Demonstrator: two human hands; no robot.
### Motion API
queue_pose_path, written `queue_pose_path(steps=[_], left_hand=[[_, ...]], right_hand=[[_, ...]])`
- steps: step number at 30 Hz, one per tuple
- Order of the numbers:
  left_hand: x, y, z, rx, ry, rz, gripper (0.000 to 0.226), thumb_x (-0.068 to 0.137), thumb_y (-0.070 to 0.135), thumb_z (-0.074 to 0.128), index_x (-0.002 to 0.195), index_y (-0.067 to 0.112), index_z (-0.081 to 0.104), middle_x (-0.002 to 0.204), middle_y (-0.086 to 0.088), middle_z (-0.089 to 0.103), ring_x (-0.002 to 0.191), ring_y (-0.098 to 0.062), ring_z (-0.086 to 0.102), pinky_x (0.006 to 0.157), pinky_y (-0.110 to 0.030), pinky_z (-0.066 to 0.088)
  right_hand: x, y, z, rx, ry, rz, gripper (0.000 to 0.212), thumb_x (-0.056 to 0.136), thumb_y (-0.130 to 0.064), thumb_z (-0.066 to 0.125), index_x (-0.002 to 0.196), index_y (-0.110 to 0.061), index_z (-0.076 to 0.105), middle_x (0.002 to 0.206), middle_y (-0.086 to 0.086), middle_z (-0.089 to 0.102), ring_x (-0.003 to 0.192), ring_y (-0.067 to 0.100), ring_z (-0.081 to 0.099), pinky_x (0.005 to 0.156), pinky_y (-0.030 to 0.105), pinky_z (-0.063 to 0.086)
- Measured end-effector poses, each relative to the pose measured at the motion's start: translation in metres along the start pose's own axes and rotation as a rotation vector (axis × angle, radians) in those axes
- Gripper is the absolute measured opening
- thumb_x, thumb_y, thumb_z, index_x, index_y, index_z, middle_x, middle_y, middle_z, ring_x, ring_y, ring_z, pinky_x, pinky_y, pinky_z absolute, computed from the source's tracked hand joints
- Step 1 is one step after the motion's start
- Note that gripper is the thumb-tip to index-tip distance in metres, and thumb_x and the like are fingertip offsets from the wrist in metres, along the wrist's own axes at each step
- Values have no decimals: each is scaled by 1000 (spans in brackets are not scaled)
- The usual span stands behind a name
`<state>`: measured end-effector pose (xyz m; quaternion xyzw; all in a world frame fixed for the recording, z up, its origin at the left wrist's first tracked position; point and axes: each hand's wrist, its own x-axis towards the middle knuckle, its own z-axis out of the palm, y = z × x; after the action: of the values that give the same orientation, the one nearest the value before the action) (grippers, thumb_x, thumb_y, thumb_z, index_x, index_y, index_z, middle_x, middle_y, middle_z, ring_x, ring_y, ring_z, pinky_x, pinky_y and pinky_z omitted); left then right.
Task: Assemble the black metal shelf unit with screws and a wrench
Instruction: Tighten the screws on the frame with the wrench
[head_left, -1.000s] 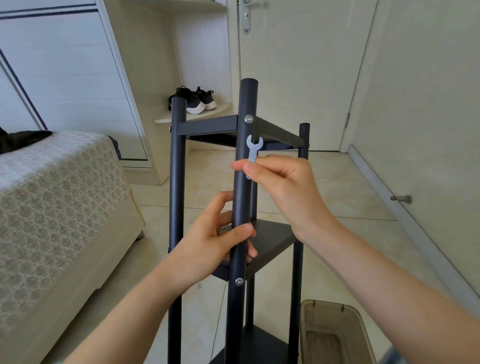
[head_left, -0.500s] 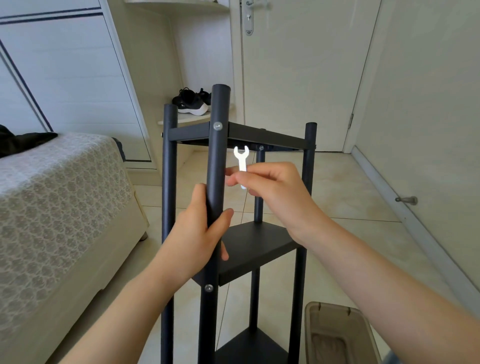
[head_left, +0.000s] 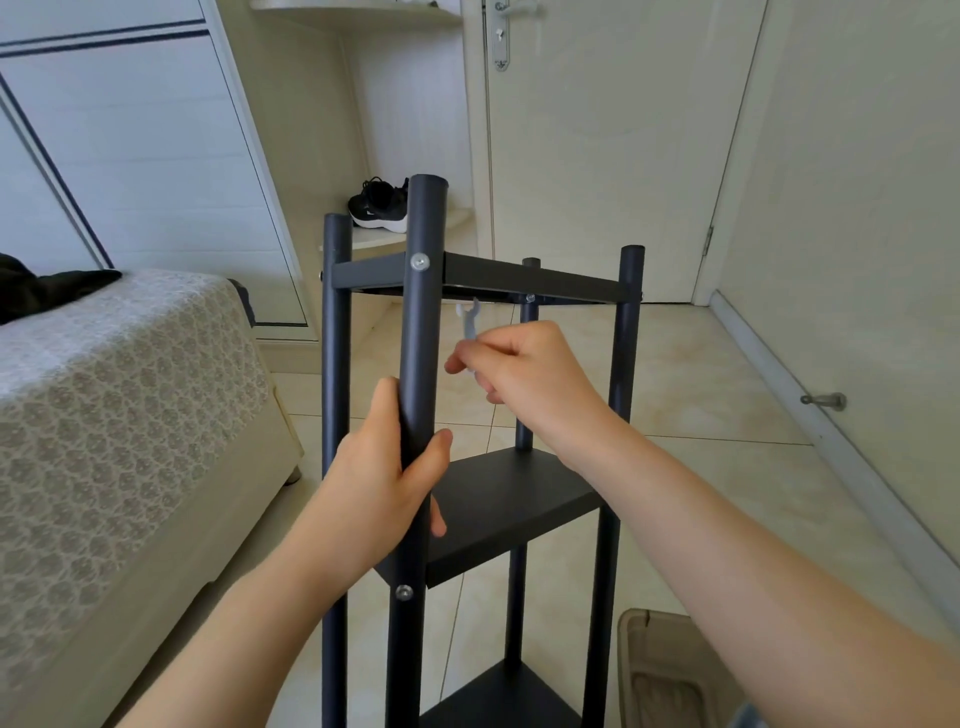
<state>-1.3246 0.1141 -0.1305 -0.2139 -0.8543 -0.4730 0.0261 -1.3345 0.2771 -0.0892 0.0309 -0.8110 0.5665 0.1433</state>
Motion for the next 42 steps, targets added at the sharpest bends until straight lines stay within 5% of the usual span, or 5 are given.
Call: queue_pose_path(steps=[18,24,31,36,42], left_hand=[[-6,-8,-12,16,106,32,18,96,28,61,89,28,44,72,1,67,47,-23,69,51,-29,57],[-7,-7,-14,23,92,48,17,90,37,59,92,27,45,72,1,67,49,-21,69,53,-35,59],[-8,-10,-14,102,103,69,17,88,42,54,94,30,43,74,8,69,50,-12,69,55,-31,55],[-8,-10,-15,78,98,71,15,89,38,55,92,29,44,73,5,68,48,-16,69,54,-28,57],[-8,-8,-15,91,95,62,13,92,34,56,90,29,44,71,3,67,48,-18,69,52,-34,58]], right_hand=[[14,-13,16,83,38,-157,38,93,-11,61,57,-21,65,38,-11,34,42,6,32,54,22,33],[11,-11,21,-27,125,-250,31,92,-10,60,64,2,69,35,-8,32,40,9,35,49,13,29],[10,-9,26,-53,176,-319,39,92,-8,60,54,0,55,44,1,39,44,10,35,52,33,40],[9,-4,29,-135,194,-347,33,96,-17,60,66,-7,70,57,2,63,53,13,57,63,32,50],[13,5,41,-203,322,-453,30,97,-19,60,72,-7,72,59,5,65,55,21,59,60,38,50]])
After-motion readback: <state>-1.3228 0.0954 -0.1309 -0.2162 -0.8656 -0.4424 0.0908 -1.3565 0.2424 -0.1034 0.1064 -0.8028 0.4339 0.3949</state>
